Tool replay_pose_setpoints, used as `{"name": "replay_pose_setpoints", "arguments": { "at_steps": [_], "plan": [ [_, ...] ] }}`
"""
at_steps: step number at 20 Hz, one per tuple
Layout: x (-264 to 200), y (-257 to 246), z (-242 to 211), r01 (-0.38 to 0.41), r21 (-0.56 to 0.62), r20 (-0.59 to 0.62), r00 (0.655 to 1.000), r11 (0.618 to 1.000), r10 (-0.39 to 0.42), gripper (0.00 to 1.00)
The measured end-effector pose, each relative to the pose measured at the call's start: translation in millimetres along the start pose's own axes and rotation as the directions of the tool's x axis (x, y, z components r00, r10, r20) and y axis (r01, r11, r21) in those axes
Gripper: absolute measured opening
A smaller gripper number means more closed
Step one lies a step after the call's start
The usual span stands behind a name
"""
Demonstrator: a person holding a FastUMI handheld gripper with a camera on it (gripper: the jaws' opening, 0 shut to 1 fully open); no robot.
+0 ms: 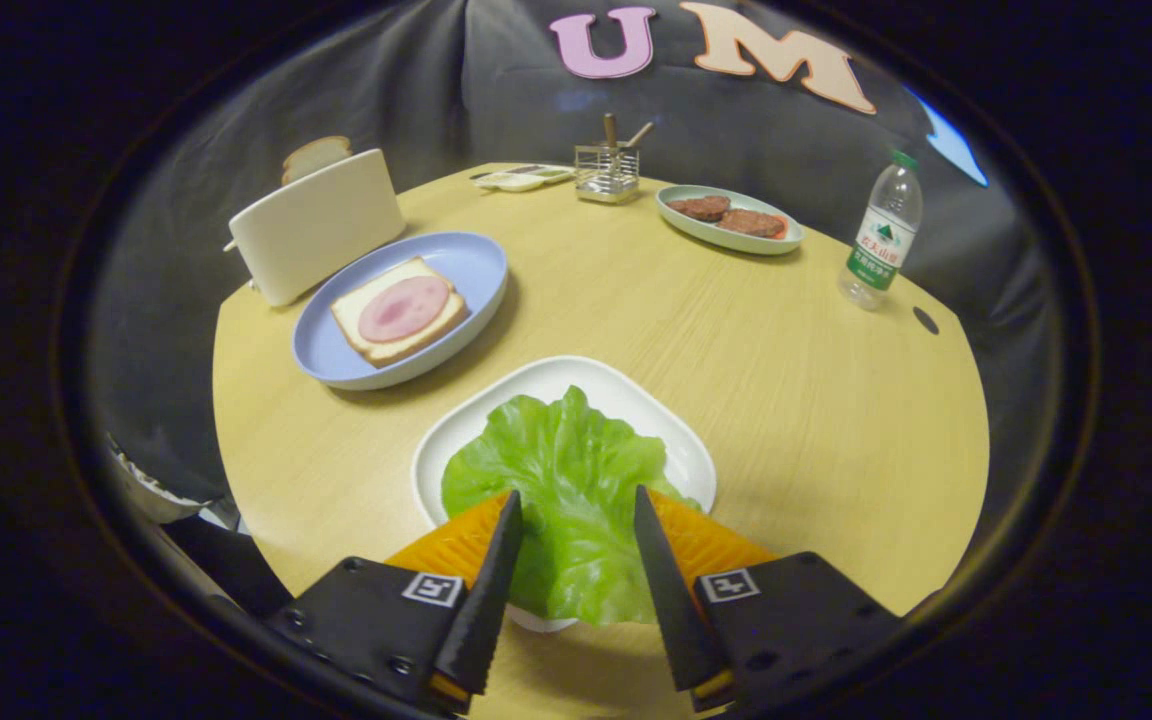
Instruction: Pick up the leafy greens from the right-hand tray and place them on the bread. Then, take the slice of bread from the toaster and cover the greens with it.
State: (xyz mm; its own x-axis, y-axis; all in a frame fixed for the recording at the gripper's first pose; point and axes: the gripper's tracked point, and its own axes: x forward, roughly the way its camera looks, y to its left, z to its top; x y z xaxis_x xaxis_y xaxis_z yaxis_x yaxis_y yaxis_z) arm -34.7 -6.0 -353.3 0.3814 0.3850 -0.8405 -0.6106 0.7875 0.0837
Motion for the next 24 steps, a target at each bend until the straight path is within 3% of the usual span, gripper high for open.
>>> {"name": "replay_pose_setpoints", "arguments": {
  "at_steps": [7, 24],
  "plan": [
    [0, -6, 3, 0.049, 0.037, -0.003, 0.999, 0.998, -0.049, 0.08],
    [-37, 58, 100, 0.013, 0.077, 0.143, 0.989, 0.997, -0.024, 0.08]
  ]
}}
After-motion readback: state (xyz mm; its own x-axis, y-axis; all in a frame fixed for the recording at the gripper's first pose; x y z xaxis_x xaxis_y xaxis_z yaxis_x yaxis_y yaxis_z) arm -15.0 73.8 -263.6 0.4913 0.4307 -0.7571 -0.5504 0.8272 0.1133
